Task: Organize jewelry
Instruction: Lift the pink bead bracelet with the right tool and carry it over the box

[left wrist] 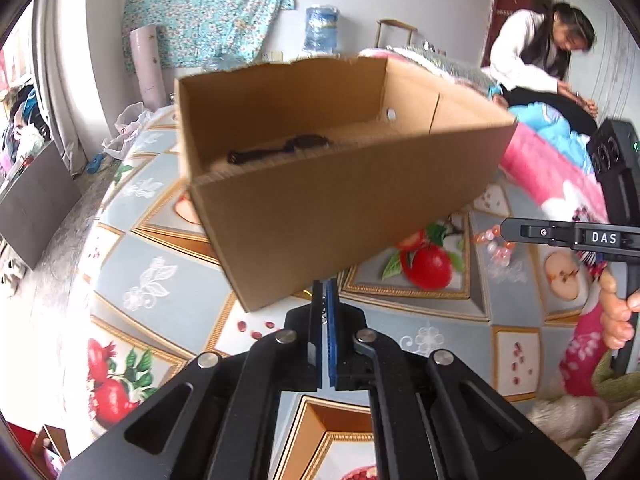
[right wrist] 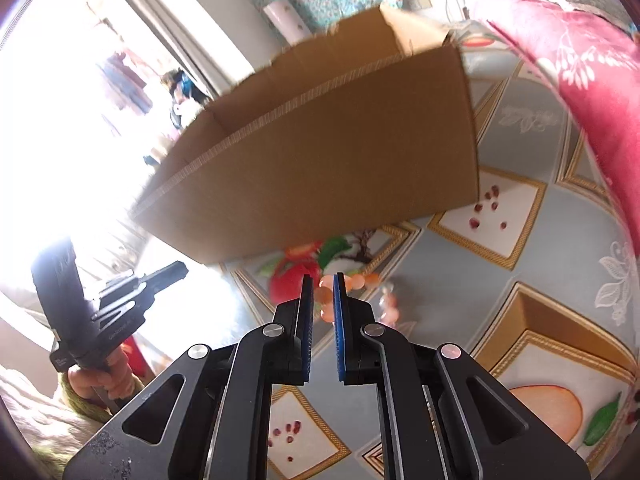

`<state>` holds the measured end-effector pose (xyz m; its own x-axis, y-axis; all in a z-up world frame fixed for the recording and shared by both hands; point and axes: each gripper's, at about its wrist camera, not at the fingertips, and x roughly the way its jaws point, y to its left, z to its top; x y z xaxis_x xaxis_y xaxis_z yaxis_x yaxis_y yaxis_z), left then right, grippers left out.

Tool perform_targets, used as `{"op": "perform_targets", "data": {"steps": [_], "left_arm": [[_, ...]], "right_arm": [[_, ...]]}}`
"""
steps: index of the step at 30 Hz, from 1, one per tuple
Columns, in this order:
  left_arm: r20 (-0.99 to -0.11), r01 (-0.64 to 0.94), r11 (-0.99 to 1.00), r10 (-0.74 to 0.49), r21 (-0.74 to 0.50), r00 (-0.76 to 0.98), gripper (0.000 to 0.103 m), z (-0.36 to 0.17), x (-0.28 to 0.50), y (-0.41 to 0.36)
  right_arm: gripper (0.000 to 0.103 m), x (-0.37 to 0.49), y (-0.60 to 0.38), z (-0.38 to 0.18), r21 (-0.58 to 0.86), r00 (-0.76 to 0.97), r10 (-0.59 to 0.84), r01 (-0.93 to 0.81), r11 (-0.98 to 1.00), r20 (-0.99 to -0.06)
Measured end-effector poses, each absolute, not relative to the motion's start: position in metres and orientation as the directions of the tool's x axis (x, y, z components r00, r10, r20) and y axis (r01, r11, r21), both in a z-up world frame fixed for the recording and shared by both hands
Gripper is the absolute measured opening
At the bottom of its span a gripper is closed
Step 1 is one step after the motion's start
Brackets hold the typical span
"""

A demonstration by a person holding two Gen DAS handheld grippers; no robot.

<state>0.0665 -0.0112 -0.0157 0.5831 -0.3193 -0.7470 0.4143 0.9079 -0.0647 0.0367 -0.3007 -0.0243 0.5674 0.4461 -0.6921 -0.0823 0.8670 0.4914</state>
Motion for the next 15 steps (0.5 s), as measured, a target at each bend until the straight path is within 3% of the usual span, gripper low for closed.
{"op": "perform_targets", "data": {"steps": [8,15], "left_arm": [[-0.671,0.412,0.897,-0.405,-0.159,0.622,0.001,0.037,0.053,0.01],[-0.548,0.493,0.847,-0.513,-0.199,0.661,0.001,0.099,0.054,0.008]], "right_arm": [[0.007,0.027,-0.328,-0.002,0.605,0.635,0.518,-0.098,0.79,-0.574],[0.007,0.021,-0.34,0.042,0.632,0.698,0.553,-0.184,0.753,-0.455]]}}
